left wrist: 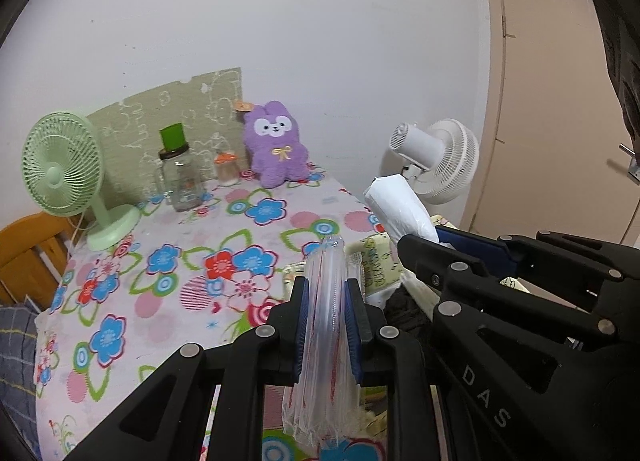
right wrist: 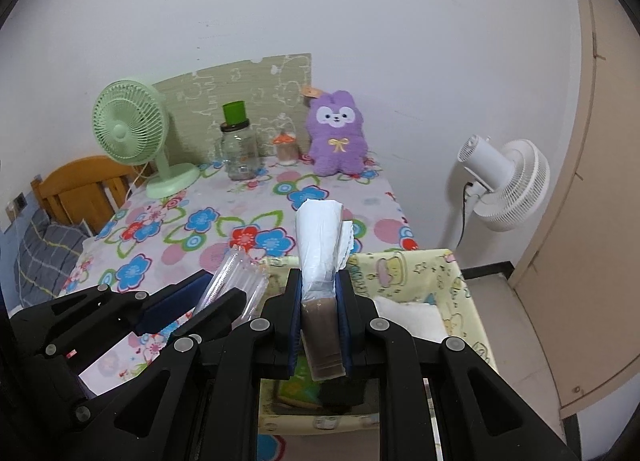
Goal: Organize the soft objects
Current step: 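Lift the clear packet with the left tool while the right tool carries the roll toward the box, then lower the clear packet into the box and open the left tool while the right tool releases the roll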
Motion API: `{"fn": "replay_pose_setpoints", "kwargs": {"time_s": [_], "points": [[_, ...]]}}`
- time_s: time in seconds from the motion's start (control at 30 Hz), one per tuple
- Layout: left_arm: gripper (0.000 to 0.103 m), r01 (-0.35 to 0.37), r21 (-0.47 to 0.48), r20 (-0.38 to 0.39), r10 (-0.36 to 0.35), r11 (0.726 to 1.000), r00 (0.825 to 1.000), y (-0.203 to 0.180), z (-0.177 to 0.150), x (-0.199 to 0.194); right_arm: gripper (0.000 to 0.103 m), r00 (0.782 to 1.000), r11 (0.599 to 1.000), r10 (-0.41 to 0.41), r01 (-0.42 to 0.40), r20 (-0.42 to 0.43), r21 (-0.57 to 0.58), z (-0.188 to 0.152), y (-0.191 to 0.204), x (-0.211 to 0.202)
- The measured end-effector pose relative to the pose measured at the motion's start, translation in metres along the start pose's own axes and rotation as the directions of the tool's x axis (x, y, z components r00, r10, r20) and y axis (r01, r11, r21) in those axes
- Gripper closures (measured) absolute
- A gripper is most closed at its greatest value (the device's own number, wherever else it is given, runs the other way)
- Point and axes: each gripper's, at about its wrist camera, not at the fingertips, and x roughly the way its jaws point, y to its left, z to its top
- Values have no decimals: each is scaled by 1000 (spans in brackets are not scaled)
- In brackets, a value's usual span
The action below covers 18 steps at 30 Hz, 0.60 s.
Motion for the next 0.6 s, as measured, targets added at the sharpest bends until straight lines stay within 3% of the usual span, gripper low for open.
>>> {"fn": "replay_pose_setpoints", "kwargs": {"time_s": [0.47,0.6], "points": [[84,27,33,-23,-26,999,999,-26,12,37,84,999,998,-24,25,-35,49,2,-38,21],[74,17,25,-29,-17,1000,999,-30,13,48,84,998,997,-25,28,-50,67,1,-48,28]]}}
